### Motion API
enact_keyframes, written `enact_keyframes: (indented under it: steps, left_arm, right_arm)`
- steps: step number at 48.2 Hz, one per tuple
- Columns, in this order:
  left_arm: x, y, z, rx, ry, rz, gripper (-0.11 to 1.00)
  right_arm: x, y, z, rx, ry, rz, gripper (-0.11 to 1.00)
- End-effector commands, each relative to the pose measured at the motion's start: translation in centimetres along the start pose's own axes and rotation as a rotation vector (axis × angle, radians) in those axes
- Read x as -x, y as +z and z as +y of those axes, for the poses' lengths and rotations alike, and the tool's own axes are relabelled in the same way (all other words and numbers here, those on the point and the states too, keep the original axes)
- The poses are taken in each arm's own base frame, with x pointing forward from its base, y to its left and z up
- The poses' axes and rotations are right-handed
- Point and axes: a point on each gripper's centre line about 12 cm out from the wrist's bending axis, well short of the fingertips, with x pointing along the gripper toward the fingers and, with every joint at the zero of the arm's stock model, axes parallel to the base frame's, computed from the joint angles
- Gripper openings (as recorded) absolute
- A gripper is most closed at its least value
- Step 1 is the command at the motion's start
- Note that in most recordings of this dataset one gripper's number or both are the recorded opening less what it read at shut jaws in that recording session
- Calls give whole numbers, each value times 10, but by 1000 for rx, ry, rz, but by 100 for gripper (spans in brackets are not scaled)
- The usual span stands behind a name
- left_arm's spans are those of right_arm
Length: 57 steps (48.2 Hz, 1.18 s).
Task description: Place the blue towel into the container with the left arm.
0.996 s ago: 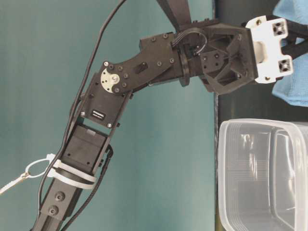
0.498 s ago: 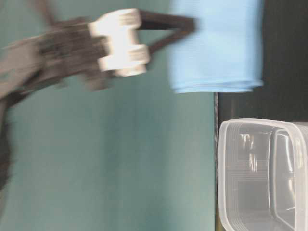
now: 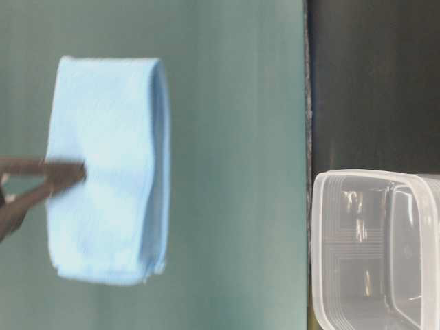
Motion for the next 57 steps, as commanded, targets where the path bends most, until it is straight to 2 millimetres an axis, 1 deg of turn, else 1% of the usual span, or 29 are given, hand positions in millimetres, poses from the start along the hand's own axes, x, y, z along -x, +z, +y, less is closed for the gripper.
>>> enact_keyframes:
  steps: [1,7,14,21,27,31,37,44,48,52,57]
  left_arm:
    - [19,-12,2,6,10,-21,6]
    - [17,-23,0,6,8,-9,6]
    - [17,-28,0,8,11,-18,6]
    - [15,-34,4,20,16,-7,6]
    - [13,-44,7,29,16,10,6]
    - [7,-51,7,33,18,19,6]
    - [-8,-60,4,26,18,1,6]
    - [-35,-77,0,23,19,-14,6]
    - [-48,-88,-6,18,15,-21,6]
    - [-55,-95,-10,8,14,-34,6]
    - [-60,-97,-12,13,16,-56,6]
  right_arm:
    - [0,6,0,-3,-2,-17,76]
    - [0,6,0,-6,-1,-17,76]
    - [0,6,0,-3,-2,-17,76]
    - [0,5,0,-5,-2,-15,76]
    - [0,6,0,-5,-2,-17,76]
    - [0,5,0,-5,-2,-15,76]
    - [0,5,0,-6,-2,-15,76]
    - [0,5,0,-5,-2,-15,76]
    - [0,6,0,-6,-2,-19,76]
    - [0,6,0,-6,-1,-22,76]
    - [0,6,0,-6,-2,-22,76]
